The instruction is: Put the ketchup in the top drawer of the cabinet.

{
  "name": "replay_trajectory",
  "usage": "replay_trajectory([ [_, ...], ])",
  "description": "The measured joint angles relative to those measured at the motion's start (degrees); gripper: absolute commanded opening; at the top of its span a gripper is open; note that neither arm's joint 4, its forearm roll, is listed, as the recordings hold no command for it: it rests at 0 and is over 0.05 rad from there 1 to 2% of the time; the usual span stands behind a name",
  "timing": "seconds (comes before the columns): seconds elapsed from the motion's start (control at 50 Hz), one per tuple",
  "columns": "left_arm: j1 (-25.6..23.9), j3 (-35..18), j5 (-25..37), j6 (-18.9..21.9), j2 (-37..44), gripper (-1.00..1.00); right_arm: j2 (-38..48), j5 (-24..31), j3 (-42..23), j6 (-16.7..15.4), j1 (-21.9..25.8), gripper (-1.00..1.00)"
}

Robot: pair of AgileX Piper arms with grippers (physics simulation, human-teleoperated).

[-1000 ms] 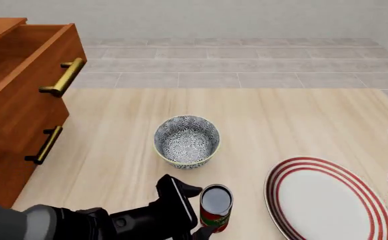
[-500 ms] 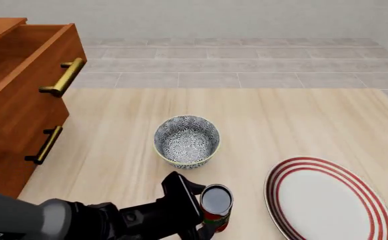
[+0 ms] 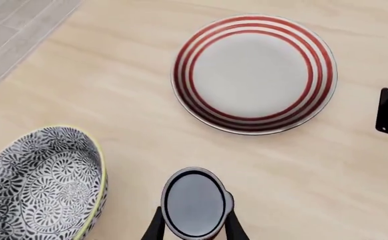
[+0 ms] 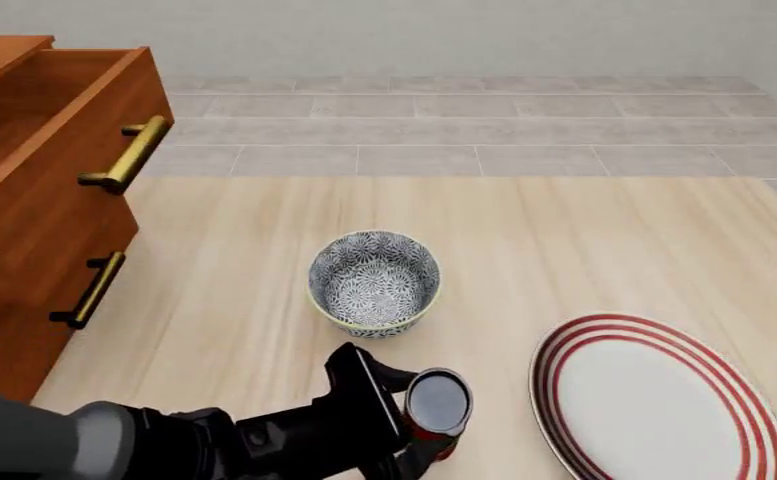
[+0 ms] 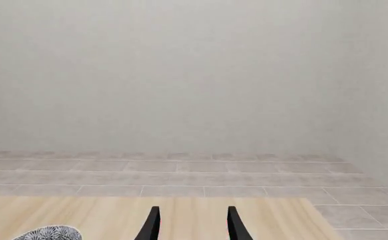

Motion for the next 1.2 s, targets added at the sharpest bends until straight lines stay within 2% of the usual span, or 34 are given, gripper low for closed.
replay_trajectory([
  [0.3,1.1,2.5,-0.7,0.5,-4.8,-1.00,0.0,0.0,0.0,0.0,0.0,1.00],
  [0.42,1.8,4.3,0.3,0.9,-10.6,-1.00,0.0,0.0,0.0,0.0,0.0,1.00],
  [0.64,3.3,7.3,5.9,0.8,-24.9,-1.00,0.0,0.0,0.0,0.0,0.0,1.00],
  [0.9,5.3,9.8,16.7,0.2,-42.7,-1.00,0.0,0.0,0.0,0.0,0.0,1.00],
  [1.2,9.5,9.1,33.0,-0.3,-60.2,-1.00,0.0,0.0,0.0,0.0,0.0,1.00],
])
